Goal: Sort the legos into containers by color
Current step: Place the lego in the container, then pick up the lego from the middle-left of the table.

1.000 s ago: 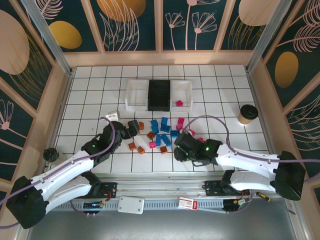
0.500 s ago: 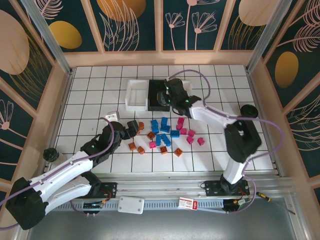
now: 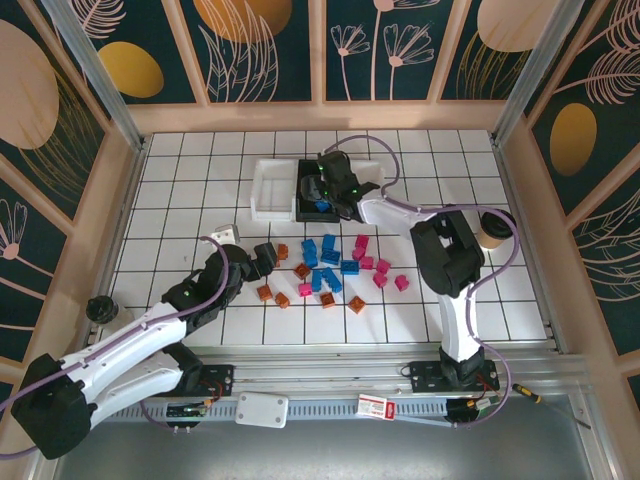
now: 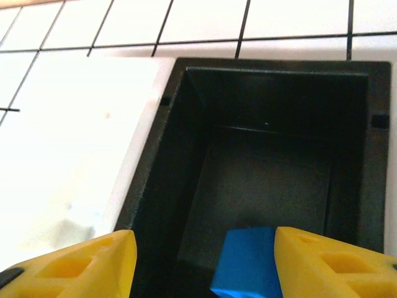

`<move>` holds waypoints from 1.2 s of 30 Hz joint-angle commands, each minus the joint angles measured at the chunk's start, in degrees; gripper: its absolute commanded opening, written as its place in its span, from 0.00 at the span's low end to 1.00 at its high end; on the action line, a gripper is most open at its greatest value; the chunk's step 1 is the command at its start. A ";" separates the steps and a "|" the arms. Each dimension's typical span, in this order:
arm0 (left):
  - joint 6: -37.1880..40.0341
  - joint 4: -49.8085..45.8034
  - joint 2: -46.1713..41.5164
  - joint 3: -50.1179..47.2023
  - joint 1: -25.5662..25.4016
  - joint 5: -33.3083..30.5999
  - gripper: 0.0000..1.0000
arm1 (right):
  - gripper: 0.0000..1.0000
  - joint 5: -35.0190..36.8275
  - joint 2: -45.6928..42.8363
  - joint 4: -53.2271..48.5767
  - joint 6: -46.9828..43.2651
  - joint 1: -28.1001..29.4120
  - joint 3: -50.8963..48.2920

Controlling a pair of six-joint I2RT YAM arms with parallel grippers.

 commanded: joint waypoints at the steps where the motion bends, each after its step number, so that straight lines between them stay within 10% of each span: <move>1: -0.59 -3.35 2.10 1.04 0.22 0.46 0.99 | 0.62 -0.16 -8.48 4.34 0.94 1.16 -4.98; 12: 1.81 3.20 19.67 5.57 7.32 16.54 0.73 | 0.62 3.33 -24.11 8.35 2.13 5.63 -25.07; 18: 5.33 -0.23 20.71 7.52 7.47 19.11 0.78 | 0.62 5.26 -31.05 8.19 2.69 5.56 -31.06; 36: -0.32 -15.02 13.50 3.40 -5.72 9.29 0.78 | 0.63 5.99 -35.38 8.83 4.38 4.19 -36.92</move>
